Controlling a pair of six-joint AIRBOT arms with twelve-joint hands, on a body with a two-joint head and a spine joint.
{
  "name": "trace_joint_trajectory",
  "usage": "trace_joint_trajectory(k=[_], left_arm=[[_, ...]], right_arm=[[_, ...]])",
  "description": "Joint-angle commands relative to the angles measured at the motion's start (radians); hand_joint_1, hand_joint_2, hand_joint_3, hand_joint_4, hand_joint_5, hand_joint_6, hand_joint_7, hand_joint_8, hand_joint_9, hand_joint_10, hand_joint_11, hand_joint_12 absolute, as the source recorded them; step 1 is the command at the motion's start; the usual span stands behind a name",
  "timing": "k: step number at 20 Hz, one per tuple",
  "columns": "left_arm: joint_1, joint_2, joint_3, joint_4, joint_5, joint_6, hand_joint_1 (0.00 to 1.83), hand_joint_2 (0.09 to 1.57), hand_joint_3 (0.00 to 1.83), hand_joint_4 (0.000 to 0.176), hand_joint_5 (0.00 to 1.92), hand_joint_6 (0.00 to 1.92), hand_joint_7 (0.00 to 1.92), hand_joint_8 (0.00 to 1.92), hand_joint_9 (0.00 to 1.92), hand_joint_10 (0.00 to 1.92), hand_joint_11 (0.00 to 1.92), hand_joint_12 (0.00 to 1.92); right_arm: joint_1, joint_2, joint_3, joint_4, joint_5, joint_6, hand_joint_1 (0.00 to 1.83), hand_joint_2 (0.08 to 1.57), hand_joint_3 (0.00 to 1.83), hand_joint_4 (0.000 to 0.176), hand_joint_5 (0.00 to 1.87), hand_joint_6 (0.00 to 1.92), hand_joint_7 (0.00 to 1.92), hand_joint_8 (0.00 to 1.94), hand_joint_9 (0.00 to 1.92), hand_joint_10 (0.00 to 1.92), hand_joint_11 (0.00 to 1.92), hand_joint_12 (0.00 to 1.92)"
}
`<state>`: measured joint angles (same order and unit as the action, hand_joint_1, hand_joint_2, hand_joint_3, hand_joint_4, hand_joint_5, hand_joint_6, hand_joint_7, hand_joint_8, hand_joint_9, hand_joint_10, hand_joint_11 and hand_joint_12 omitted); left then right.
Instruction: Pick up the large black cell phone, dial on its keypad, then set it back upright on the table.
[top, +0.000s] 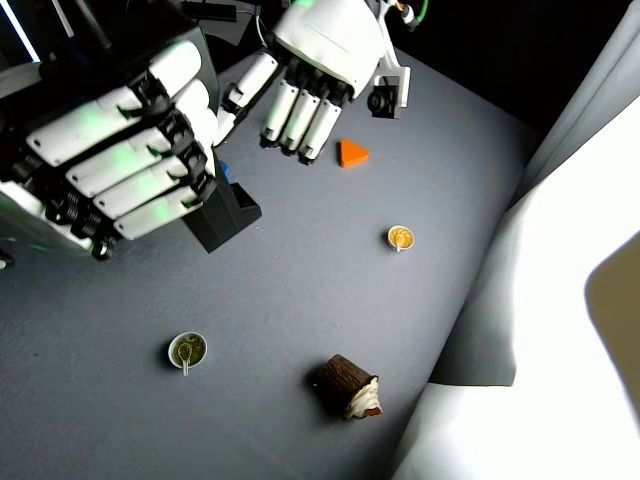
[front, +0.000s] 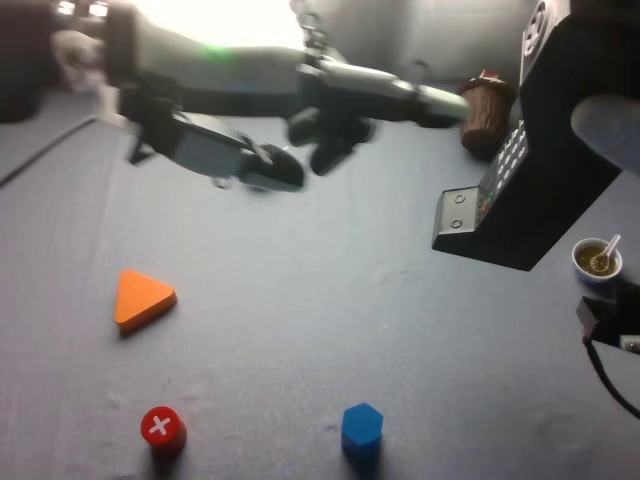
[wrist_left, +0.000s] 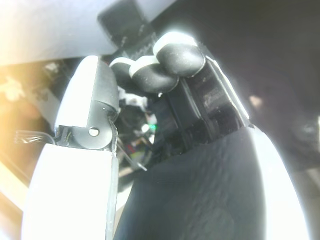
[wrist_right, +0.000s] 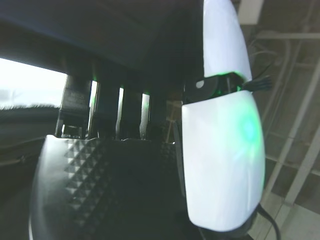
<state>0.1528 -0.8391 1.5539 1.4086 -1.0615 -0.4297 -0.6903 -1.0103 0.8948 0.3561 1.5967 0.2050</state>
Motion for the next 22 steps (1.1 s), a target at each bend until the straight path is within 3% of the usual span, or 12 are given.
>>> trace_joint_trajectory(k=[1,4,6,7,10,15,16,17,18,19,20,22], left_arm=[[-0.022,-0.003,0.013,-0.063,-0.142,-0.067,1.33,1.23,0.0,0.081,0.07,0.0,0.72,1.46,0.75,1.92,0.69,1.92],[0.005,-0.004,0.037,-0.082,-0.221,-0.261,1.33,1.23,0.0,0.08,0.07,0.0,0.73,1.44,0.76,1.92,0.67,1.92],[0.092,-0.004,0.03,-0.275,-0.275,-0.256,1.33,1.23,0.0,0.076,0.07,0.0,0.73,1.43,0.73,1.92,0.65,1.92],[0.093,0.0,0.018,-0.288,-0.267,-0.257,1.32,1.23,0.0,0.076,0.07,0.0,0.71,1.46,0.73,1.92,0.66,1.92],[0.043,0.005,0.017,-0.193,-0.245,-0.271,1.33,1.23,0.0,0.072,0.08,0.0,0.72,1.44,0.72,1.92,0.63,1.92],[0.075,-0.001,0.056,-0.336,-0.31,-0.275,1.29,1.25,0.0,0.043,0.08,0.01,0.69,1.48,0.62,1.88,0.62,1.92],[0.07,-0.001,0.055,-0.34,-0.293,-0.277,1.28,1.27,0.0,0.037,0.08,0.0,0.66,1.5,0.55,1.78,0.57,1.92],[0.069,-0.001,0.055,-0.337,-0.26,-0.284,0.91,1.28,0.0,0.04,0.06,0.0,0.57,0.92,0.5,1.48,0.44,1.87],[0.068,-0.001,0.055,-0.337,-0.222,-0.287,0.73,1.27,0.0,0.032,0.1,0.0,0.62,0.49,0.51,1.16,0.33,1.75],[0.068,0.0,0.054,-0.336,-0.214,-0.289,0.57,1.26,0.0,0.037,0.17,0.01,0.62,0.22,0.48,0.82,0.25,1.59],[0.069,0.005,0.043,-0.319,-0.151,-0.318,0.45,1.27,0.0,0.04,0.21,0.0,0.61,0.08,0.48,0.58,0.18,1.48],[0.082,0.012,0.031,-0.31,-0.099,-0.334,0.23,1.24,0.0,0.039,0.28,0.01,0.5,0.0,0.44,0.14,0.05,1.2]], right_arm=[[0.002,0.013,0.01,-0.004,0.133,0.021,1.49,1.12,0.0,0.0,1.0,0.68,0.85,1.14,0.87,1.23,0.84,1.61],[-0.009,0.004,0.037,0.01,0.133,0.021,1.49,1.12,0.0,0.0,1.0,0.69,0.85,1.15,0.85,1.24,0.86,1.58],[-0.017,-0.002,0.051,0.019,0.133,0.021,1.49,1.13,0.0,0.0,0.98,0.71,0.83,1.17,0.83,1.27,0.85,1.61],[-0.023,-0.005,0.057,0.029,0.133,0.021,1.49,1.13,0.0,0.0,0.98,0.71,0.82,1.2,0.82,1.28,0.87,1.58],[-0.036,-0.013,0.072,0.036,0.133,0.021,1.49,1.13,0.0,0.0,0.98,0.7,0.84,1.16,0.83,1.27,0.86,1.59],[-0.083,-0.034,0.105,0.038,0.13,0.021,1.49,1.13,0.0,0.0,0.98,0.72,0.84,1.16,0.83,1.27,0.85,1.59],[-0.092,-0.037,0.111,0.041,0.127,0.021,1.49,1.13,0.0,0.0,1.0,0.71,0.85,1.12,0.85,1.24,0.83,1.61],[-0.096,-0.04,0.113,0.049,0.124,0.021,1.49,1.13,0.0,0.0,1.0,0.71,0.85,1.12,0.86,1.24,0.82,1.62],[-0.101,-0.042,0.116,0.062,0.117,0.022,1.49,1.12,0.0,0.0,1.01,0.7,0.84,1.15,0.87,1.2,0.81,1.63],[-0.102,-0.042,0.117,0.065,0.115,0.022,1.48,1.17,0.01,0.0,0.85,0.95,0.74,1.26,0.78,1.3,0.73,1.66],[-0.108,-0.045,0.121,0.072,0.114,0.022,1.48,1.19,0.0,0.0,0.79,1.04,0.7,1.3,0.74,1.35,0.7,1.69],[-0.119,-0.051,0.129,0.075,0.115,0.022,1.48,1.15,0.0,0.0,0.93,0.84,0.76,1.23,0.8,1.31,0.84,1.61]])
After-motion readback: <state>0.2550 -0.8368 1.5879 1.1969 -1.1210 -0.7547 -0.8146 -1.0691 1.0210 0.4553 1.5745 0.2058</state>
